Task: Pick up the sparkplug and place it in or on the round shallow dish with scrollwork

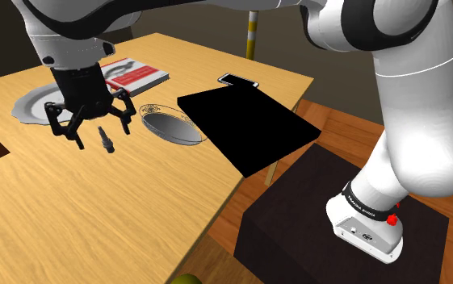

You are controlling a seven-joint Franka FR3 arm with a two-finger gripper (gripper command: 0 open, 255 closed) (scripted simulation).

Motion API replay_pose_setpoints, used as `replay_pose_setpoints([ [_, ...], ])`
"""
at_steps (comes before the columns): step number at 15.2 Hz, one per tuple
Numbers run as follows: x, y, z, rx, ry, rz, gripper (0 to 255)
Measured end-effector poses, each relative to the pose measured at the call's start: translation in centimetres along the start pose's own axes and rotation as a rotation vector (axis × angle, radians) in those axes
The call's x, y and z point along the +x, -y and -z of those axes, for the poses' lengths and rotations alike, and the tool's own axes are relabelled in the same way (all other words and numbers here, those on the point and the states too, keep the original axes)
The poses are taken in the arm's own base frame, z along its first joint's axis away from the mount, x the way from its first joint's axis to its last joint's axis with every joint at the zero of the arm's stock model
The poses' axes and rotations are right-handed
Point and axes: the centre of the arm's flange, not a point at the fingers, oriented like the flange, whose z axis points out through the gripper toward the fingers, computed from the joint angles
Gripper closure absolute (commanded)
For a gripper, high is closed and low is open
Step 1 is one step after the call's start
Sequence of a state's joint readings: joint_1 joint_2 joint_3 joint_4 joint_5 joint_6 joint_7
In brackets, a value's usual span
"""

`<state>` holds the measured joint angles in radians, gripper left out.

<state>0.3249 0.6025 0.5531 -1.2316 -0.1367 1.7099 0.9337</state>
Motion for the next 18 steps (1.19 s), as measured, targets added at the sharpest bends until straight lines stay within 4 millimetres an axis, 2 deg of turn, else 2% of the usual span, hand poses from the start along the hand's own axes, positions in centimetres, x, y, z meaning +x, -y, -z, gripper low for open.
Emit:
replay_pose_setpoints([
  [5,-0.02,0.01,-0.20,0.000,0.000,0.000,0],
  [6,-0.02,0.01,-0.20,0.000,0.000,0.000,255],
  [16,-0.02,0.00,-0.19,0.001,-0.001,0.000,255],
  [18,-0.10,0.02,0.45,0.001,0.000,0.000,255],
])
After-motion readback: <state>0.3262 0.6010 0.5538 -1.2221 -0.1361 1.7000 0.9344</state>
